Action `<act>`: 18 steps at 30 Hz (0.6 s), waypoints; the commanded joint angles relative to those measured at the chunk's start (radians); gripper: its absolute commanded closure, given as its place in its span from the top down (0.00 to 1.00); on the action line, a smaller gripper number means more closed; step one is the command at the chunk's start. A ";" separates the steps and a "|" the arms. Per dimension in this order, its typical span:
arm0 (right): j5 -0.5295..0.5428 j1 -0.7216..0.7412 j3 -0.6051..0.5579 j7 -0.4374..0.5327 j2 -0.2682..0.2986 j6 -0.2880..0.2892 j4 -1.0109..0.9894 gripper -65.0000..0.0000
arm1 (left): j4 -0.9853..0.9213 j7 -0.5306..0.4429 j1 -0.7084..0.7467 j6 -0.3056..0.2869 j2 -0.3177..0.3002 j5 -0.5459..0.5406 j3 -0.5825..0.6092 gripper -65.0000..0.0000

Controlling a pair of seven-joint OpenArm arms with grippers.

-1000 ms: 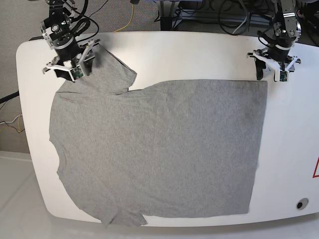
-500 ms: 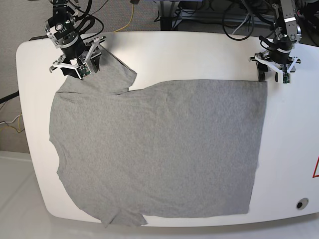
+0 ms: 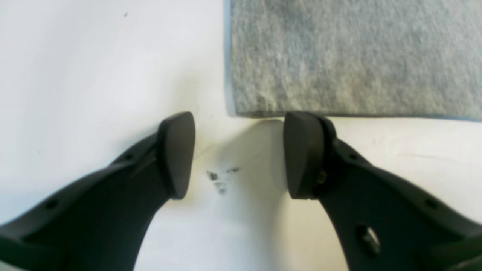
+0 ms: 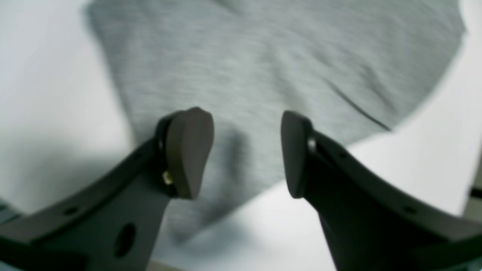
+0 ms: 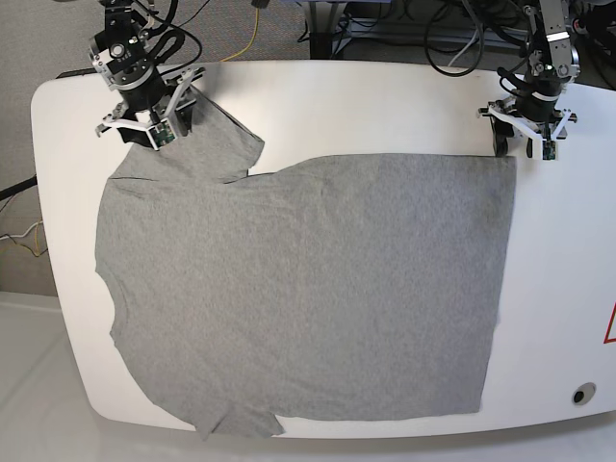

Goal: Fold the T-shirt properly
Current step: 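Position the left gripper at the shirt's body corner edge, then adjust the right gripper along the sleeve edge and lower it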

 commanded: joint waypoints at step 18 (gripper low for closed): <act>0.344 -0.027 0.266 -0.040 -0.015 0.076 0.038 0.50 | 0.019 0.010 -0.019 -0.012 -0.010 -0.047 -0.007 0.54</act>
